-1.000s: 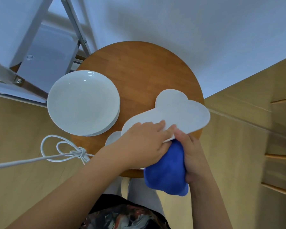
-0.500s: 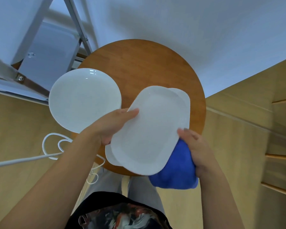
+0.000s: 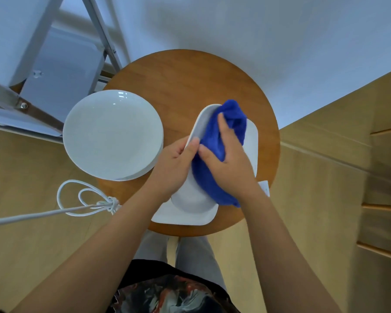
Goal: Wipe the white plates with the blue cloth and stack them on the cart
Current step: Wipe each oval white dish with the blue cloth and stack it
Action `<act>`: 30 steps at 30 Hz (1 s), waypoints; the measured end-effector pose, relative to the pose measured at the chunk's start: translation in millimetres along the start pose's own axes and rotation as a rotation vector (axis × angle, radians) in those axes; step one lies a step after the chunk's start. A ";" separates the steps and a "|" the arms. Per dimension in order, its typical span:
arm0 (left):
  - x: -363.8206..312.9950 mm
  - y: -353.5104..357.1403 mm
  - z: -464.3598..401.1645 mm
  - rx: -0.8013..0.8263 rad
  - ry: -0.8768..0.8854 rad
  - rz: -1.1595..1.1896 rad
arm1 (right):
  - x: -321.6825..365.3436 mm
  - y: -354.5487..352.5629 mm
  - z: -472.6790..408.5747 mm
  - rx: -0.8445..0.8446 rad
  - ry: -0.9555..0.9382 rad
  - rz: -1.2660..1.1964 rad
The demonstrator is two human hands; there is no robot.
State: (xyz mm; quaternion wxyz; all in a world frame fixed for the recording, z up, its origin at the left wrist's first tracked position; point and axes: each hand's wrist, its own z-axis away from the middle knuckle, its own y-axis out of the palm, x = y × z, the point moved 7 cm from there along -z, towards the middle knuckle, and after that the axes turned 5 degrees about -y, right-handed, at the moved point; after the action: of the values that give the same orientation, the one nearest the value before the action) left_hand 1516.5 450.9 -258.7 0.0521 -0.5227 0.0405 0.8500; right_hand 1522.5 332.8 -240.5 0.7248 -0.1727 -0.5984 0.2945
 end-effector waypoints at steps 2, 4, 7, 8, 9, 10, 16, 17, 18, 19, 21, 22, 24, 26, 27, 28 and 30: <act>2.0 -6.4 -5.2 -0.076 0.009 0.020 | 6.9 22.1 7.1 0.061 -0.073 0.029; 5.5 -12.1 -10.1 -0.132 -0.009 0.060 | 10.4 44.7 21.5 0.117 -0.114 0.057; 18.4 -15.1 -11.2 -0.187 -0.075 0.123 | 11.8 53.7 37.6 0.067 -0.162 0.169; 24.6 -15.7 -9.7 -0.215 -0.113 0.146 | 12.8 52.6 40.5 0.052 -0.190 0.205; 31.2 -16.6 -8.0 -0.242 -0.157 0.176 | 14.2 51.2 43.1 0.050 -0.221 0.236; 37.1 -16.9 -5.7 -0.262 -0.200 0.209 | 15.5 50.5 46.0 0.061 -0.251 0.261; 57.1 -22.1 -4.7 -0.285 -0.377 0.251 | 4.7 54.2 72.3 0.194 -0.447 0.528; 59.3 -26.0 -5.3 -0.289 -0.393 0.242 | -2.7 55.9 77.9 0.203 -0.462 0.619; 61.5 -30.3 -5.6 -0.291 -0.401 0.238 | -11.2 55.7 83.2 0.201 -0.456 0.679; 63.7 -35.0 -5.0 -0.289 -0.404 0.237 | -19.7 53.1 87.2 0.182 -0.430 0.697; 70.5 -41.0 -0.6 -0.279 -0.414 0.221 | -36.5 42.9 87.9 0.111 -0.342 0.655; 76.4 -40.9 2.8 -0.270 -0.432 0.212 | -44.1 37.8 86.5 0.071 -0.295 0.627; 92.0 -34.9 12.7 -0.267 -0.472 0.254 | -57.4 27.2 84.2 -0.017 -0.196 0.544; 107.6 -26.3 26.4 -0.296 -0.515 0.412 | -72.7 9.7 85.5 -0.148 -0.065 0.412; 115.9 -21.5 33.9 -0.305 -0.540 0.500 | -82.1 -0.6 88.6 -0.213 0.023 0.344; 124.1 -16.2 41.2 -0.314 -0.567 0.577 | -91.4 -10.7 92.3 -0.270 0.109 0.280; 142.3 -4.6 56.5 -0.339 -0.626 0.677 | -105.5 -28.5 96.5 -0.357 0.221 0.168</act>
State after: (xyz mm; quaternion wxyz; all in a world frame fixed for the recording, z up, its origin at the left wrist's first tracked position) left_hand 1403.4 469.1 -360.4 -0.3033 -0.2007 0.0514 0.9301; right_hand 1423.6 234.3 -282.5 0.7169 -0.3788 -0.5414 0.2223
